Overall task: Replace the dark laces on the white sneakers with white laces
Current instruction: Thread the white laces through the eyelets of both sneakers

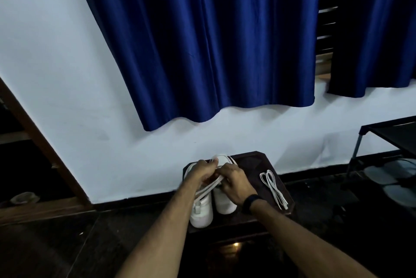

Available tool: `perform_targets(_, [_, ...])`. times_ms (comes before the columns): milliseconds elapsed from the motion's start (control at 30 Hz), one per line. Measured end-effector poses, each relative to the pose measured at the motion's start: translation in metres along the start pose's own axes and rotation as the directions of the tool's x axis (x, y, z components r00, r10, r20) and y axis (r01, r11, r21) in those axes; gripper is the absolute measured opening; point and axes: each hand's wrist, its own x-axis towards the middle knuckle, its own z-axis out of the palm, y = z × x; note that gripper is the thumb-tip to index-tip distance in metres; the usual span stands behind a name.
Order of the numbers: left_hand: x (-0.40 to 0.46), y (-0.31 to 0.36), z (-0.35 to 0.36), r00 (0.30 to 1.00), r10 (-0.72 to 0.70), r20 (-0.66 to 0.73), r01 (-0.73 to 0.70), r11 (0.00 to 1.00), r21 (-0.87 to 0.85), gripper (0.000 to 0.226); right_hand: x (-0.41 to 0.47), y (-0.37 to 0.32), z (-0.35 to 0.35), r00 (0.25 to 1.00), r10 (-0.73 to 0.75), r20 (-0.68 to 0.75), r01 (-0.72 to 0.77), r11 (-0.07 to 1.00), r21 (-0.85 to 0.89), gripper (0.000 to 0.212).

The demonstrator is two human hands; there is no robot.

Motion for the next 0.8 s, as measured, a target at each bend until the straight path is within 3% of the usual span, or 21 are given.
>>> perform_targets(67, [-0.002, 0.007, 0.001, 0.991, -0.079, 0.105, 0.091, 0.989, -0.115, 0.056, -0.002, 0.001, 0.003, 0.998, -0.053, 0.031, 0.053, 0.999, -0.001, 0.025])
perform_targets(167, [0.007, 0.019, 0.009, 0.953, -0.149, 0.262, 0.190, 0.972, -0.138, 0.048, -0.004, -0.001, 0.004, 0.988, -0.137, 0.064, 0.137, 0.990, 0.015, 0.035])
perform_targets(233, [0.012, 0.021, 0.015, 0.947, -0.154, 0.284, 0.198, 0.971, -0.136, 0.036, -0.005, -0.002, 0.006, 0.980, -0.190, 0.067, 0.188, 0.981, 0.039, 0.038])
perform_targets(333, [0.019, 0.017, 0.021, 0.950, -0.164, 0.266, 0.214, 0.962, -0.171, 0.037, -0.009, 0.004, 0.008, 0.979, -0.183, 0.090, 0.180, 0.983, 0.037, 0.047])
perform_targets(500, [0.019, 0.011, 0.025, 0.953, -0.139, 0.268, 0.240, 0.888, -0.391, 0.036, -0.021, 0.020, 0.005, 0.994, -0.087, 0.060, 0.085, 0.996, 0.026, 0.064])
perform_targets(667, [0.026, 0.009, 0.026, 0.981, -0.106, 0.164, 0.185, 0.772, -0.608, 0.032, -0.022, 0.012, 0.002, 0.985, -0.048, -0.168, 0.065, 0.993, 0.099, 0.041])
perform_targets(800, [0.026, 0.003, 0.030, 0.988, -0.099, 0.122, 0.154, 0.766, -0.624, 0.036, -0.021, 0.008, 0.002, 0.970, 0.017, -0.243, 0.010, 0.994, 0.110, 0.035])
